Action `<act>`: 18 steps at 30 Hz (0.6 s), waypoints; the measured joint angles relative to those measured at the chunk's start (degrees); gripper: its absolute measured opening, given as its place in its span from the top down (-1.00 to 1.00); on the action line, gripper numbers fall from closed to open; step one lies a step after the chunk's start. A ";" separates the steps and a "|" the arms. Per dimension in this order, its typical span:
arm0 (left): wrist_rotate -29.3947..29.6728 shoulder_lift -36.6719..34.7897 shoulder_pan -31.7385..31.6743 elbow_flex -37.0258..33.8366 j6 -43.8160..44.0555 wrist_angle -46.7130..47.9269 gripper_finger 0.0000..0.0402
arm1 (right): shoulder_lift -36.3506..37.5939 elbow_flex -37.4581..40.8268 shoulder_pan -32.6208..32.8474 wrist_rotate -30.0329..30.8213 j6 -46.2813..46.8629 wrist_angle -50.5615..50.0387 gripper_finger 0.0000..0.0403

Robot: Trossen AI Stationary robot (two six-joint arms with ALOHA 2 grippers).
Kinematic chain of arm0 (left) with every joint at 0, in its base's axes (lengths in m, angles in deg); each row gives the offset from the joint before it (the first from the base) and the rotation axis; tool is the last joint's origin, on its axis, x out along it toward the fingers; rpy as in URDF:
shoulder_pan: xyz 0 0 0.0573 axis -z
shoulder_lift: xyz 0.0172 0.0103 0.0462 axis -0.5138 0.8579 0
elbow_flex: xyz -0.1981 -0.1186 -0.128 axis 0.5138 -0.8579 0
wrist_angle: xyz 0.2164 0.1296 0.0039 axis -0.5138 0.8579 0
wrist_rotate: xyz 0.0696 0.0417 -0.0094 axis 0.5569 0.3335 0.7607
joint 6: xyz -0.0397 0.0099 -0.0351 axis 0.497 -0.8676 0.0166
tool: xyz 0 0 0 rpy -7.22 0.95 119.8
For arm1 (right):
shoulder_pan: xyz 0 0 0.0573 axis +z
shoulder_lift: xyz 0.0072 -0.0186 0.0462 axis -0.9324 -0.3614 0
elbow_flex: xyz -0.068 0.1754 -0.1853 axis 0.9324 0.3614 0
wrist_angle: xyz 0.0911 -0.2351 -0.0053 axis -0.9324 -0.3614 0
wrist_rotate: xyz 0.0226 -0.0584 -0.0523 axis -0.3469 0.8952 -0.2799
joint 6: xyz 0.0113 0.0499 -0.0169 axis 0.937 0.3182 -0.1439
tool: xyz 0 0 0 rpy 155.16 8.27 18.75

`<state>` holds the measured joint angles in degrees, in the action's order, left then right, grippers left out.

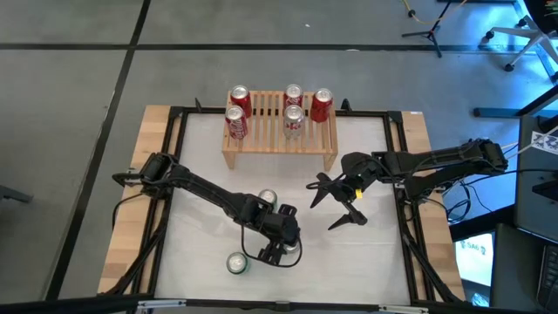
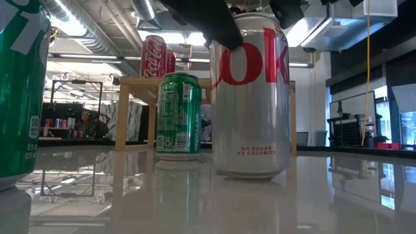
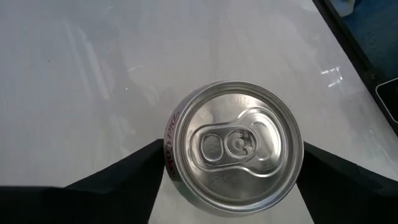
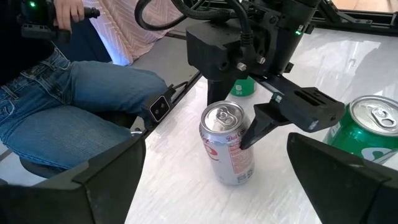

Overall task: Place canned beverage on shelf
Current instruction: Put the red silver soda can on the shelf

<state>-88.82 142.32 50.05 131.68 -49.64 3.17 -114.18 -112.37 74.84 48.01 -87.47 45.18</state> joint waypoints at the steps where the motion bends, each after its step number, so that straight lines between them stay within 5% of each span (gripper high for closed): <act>1: 0.00 0.00 0.00 0.00 -0.02 0.00 -0.61 | -0.02 0.00 -0.02 -0.02 0.00 0.00 -0.91; 18: 0.87 -0.24 0.02 4.63 0.04 0.95 -0.75 | 2.84 0.00 -0.02 -0.01 1.43 0.07 -0.91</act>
<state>-87.96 142.08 50.08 136.31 -49.59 4.11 -111.34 -112.37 74.82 48.01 -86.05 45.25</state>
